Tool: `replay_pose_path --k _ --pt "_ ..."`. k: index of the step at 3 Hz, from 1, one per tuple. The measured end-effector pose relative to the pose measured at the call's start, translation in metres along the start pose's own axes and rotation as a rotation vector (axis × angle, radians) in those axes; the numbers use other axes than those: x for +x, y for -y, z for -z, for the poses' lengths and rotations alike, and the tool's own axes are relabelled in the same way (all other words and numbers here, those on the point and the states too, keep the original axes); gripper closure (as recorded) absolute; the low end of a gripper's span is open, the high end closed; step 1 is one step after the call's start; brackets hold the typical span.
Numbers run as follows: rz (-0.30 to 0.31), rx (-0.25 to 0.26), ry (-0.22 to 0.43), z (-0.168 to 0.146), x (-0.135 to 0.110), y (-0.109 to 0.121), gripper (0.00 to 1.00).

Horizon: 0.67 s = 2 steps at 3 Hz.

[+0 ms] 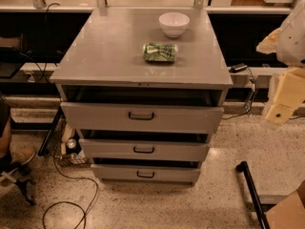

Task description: Open bottom drawer

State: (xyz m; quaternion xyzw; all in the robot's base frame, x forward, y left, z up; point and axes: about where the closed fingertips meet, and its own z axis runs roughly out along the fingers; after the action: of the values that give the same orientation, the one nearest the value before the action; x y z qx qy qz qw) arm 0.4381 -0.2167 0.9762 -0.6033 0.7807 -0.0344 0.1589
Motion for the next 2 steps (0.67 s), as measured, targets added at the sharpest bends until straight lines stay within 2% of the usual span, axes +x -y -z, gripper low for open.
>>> replay_pose_path --k 1,2 --pt "0.000 0.000 0.000 0.000 0.000 0.000 0.00" --pt "0.019 -0.079 0.057 -0.025 0.002 -0.018 0.00"
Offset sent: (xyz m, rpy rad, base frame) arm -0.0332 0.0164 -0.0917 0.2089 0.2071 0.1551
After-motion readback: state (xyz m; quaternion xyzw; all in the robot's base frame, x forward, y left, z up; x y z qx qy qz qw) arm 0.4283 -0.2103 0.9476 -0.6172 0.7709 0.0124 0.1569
